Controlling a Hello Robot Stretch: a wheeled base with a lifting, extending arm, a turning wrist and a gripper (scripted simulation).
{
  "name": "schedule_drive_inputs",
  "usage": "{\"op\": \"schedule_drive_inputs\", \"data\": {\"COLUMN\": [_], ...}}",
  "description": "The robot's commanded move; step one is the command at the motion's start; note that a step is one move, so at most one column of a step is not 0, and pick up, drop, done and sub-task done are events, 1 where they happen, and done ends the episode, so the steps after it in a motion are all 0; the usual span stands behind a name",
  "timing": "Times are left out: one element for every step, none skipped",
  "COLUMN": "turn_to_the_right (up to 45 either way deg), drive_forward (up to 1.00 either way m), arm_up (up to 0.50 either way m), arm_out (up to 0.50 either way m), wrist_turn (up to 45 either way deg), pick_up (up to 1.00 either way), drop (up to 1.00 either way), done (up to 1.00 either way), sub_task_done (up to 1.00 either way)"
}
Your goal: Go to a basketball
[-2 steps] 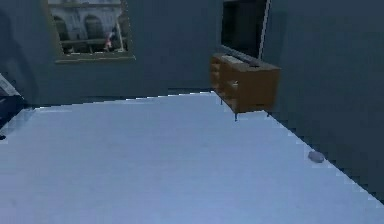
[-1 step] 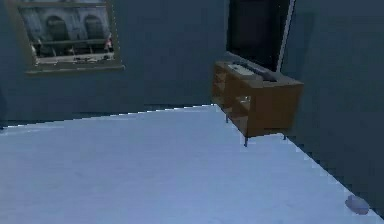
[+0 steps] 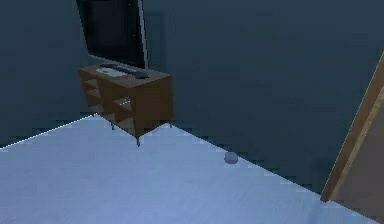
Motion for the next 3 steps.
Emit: {"op": "schedule_drive_inputs", "data": {"turn_to_the_right": [0.0, 33.0, 0.0], "drive_forward": [0.45, 0.00, 0.10], "arm_up": [0.00, 0.00, 0.00], "arm_out": [0.00, 0.00, 0.00], "wrist_turn": [0.0, 0.0, 0.0], "pick_up": [0.00, 0.00, 0.00], "drop": [0.00, 0.00, 0.00], "done": [0.00, 0.00, 0.00], "sub_task_done": [0.00, 0.00, 0.00]}}
